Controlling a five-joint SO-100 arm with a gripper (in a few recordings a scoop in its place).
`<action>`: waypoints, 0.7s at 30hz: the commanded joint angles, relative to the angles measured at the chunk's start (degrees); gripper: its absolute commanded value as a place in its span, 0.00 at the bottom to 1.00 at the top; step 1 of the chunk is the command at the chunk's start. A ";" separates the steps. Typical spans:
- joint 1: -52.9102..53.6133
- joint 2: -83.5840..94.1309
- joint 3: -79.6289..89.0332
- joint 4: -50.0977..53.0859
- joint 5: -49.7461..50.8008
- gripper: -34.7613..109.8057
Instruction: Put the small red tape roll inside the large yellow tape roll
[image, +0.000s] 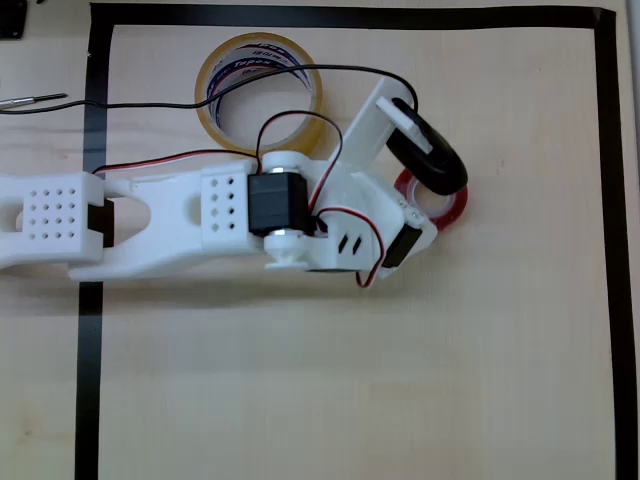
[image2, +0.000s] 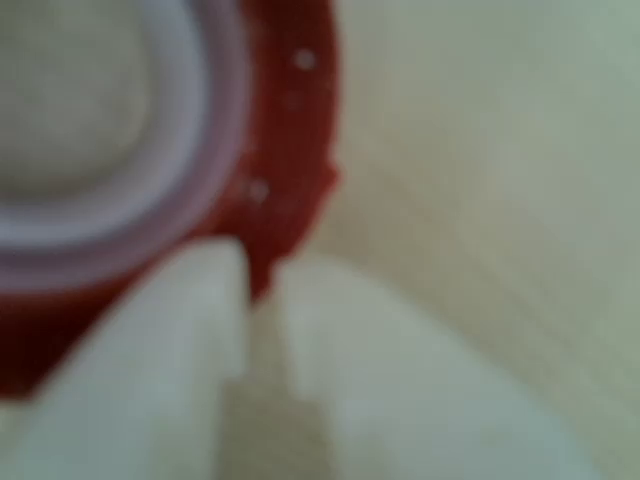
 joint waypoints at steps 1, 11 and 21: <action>2.90 9.40 -2.99 1.32 -1.58 0.24; -3.43 17.40 -2.99 0.26 -11.78 0.24; -6.24 15.91 -2.90 -5.89 -14.33 0.24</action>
